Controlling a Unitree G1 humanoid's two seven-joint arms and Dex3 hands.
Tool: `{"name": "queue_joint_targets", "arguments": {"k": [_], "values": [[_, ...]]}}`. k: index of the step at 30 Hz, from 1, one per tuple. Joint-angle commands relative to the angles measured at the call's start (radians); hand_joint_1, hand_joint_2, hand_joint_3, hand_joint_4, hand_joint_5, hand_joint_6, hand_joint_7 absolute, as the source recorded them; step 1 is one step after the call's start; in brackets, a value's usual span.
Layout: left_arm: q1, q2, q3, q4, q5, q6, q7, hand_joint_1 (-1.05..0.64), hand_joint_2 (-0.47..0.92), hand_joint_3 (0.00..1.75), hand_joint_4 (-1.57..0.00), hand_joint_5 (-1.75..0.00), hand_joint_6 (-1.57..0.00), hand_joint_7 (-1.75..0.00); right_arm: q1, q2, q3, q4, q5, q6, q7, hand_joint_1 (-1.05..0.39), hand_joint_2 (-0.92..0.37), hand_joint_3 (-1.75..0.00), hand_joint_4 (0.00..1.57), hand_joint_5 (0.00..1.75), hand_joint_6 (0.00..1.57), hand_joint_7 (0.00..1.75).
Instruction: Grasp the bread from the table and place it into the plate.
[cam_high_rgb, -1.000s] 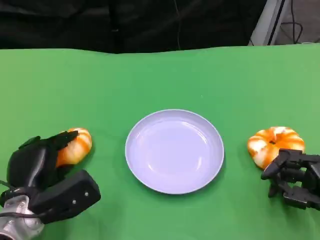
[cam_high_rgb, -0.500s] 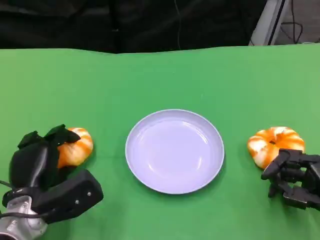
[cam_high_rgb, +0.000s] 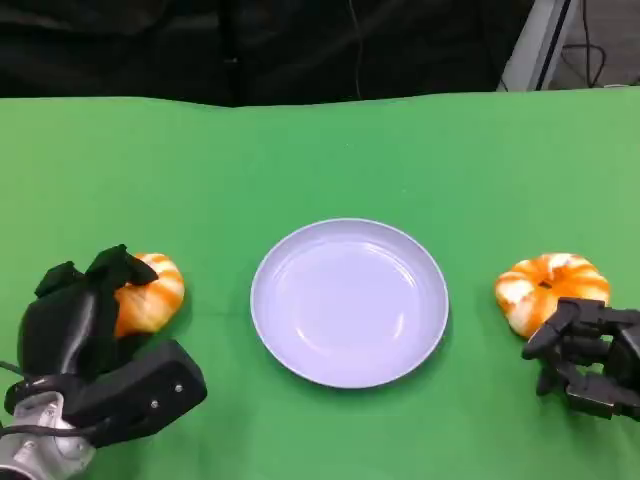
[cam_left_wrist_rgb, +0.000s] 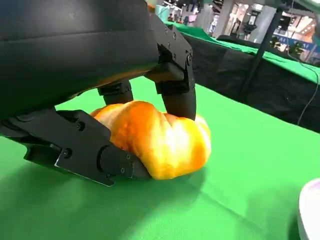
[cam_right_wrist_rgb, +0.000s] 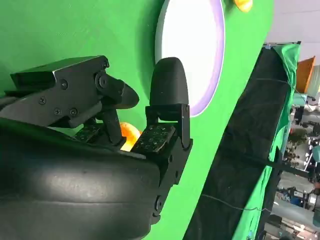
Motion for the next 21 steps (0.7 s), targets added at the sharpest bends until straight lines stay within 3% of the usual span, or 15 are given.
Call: {"name": "queue_joint_targets", "arguments": {"k": [1, 21], "values": [[0.012, 0.011, -0.009, -0.042, 0.016, -0.036, 0.052, -0.09, 0.92, 0.44, -0.4, -1.75, -0.49, -1.46, 0.004, -0.021, -0.004, -0.002, 0.01, 0.004, -0.004, 0.1, -0.83, -0.72, 0.85, 1.46, 0.87, 1.1], [0.027, 0.024, -0.008, -0.113, 0.029, -0.05, 0.065, -0.09, 0.92, 0.39, -0.42, -1.7, -0.51, -1.39, 0.003, -0.022, 0.001, -0.001, 0.001, 0.0, -0.017, 0.1, -0.8, -0.77, 0.86, 1.46, 0.88, 1.09]]}}
